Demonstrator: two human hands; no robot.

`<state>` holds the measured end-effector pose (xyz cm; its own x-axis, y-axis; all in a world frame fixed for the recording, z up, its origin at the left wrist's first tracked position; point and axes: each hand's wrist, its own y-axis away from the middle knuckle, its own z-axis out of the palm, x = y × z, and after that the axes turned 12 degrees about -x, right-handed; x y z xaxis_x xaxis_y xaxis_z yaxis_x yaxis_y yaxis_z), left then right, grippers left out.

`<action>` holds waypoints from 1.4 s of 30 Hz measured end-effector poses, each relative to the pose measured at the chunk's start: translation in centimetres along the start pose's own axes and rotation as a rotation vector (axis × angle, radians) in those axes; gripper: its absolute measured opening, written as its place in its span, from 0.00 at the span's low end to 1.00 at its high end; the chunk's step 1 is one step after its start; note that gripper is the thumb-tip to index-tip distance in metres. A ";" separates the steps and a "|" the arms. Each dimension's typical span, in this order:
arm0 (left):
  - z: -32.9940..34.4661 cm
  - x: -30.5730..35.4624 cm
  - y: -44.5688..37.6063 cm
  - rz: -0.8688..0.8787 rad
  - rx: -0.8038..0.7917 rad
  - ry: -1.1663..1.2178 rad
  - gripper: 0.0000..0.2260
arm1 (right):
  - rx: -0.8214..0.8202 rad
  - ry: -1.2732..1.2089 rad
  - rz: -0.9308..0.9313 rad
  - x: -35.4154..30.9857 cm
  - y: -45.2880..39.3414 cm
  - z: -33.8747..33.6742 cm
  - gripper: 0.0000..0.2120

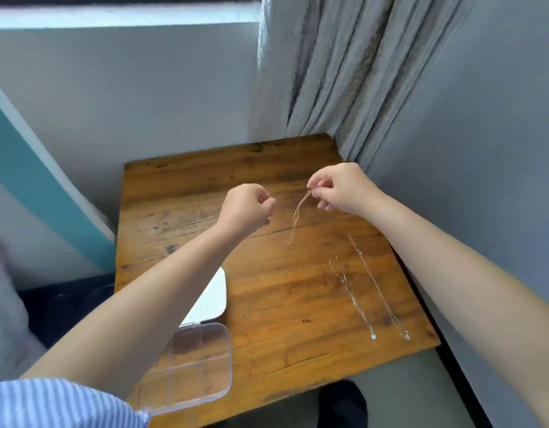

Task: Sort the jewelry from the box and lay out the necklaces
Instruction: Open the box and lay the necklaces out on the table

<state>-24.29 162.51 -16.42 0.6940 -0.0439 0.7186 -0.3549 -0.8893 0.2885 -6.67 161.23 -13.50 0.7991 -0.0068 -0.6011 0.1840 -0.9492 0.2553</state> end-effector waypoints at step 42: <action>19.3 -2.1 -20.5 -0.041 -0.396 -0.697 0.11 | 0.117 0.254 -0.330 29.7 -10.9 8.2 0.03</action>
<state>-6.39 172.08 -36.02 0.8963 -0.4052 0.1803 -0.4262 -0.6746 0.6027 10.38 168.84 -40.38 0.8266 0.3664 -0.4273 0.3985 -0.9170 -0.0154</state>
